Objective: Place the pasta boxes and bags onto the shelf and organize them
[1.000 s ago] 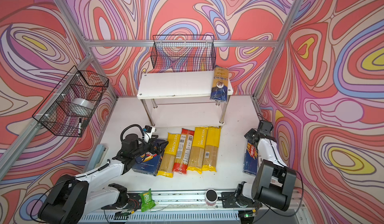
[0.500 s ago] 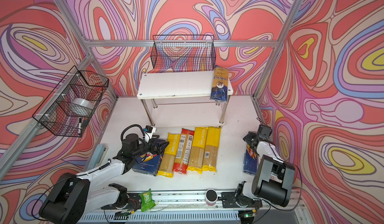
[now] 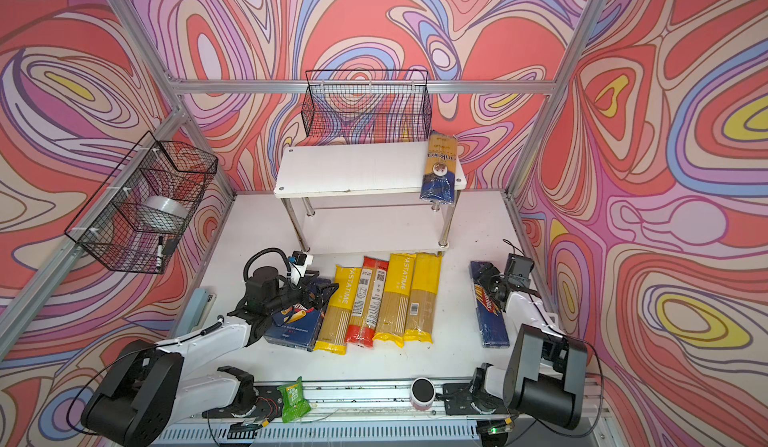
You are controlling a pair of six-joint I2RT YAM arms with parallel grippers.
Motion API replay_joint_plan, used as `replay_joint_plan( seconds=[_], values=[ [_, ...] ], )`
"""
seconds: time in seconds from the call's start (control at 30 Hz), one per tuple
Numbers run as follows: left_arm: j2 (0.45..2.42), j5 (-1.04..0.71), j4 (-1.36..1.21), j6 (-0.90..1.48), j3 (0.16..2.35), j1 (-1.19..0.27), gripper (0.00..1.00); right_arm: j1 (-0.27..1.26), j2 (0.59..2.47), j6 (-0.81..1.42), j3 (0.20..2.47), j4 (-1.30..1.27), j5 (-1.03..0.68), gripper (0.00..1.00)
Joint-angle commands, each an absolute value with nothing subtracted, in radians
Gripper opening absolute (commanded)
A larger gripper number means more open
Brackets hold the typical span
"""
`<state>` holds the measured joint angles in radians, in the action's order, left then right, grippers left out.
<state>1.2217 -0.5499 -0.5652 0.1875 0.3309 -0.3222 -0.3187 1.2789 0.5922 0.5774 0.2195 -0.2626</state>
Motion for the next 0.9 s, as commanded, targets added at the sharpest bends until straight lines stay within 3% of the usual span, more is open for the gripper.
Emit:
replay_joint_plan(
  seconds=[0.0,0.33,0.53,0.87],
  values=[
    [1.232,-0.556,-0.587,0.179,0.358,-0.327,1.00,-0.262,1.246,0.635,0.596,0.361,-0.329,0.85],
    [1.217,-0.549,-0.567,0.171,0.360,-0.327,1.00,-0.259,1.288,0.532,0.693,0.488,-0.184,0.89],
    [1.211,-0.538,-0.563,0.166,0.357,-0.328,1.00,-0.265,1.340,0.552,0.649,0.472,-0.229,0.89],
    [1.218,-0.533,-0.554,0.170,0.364,-0.327,1.00,-0.220,1.197,0.674,0.550,0.476,-0.381,0.86]
  ],
)
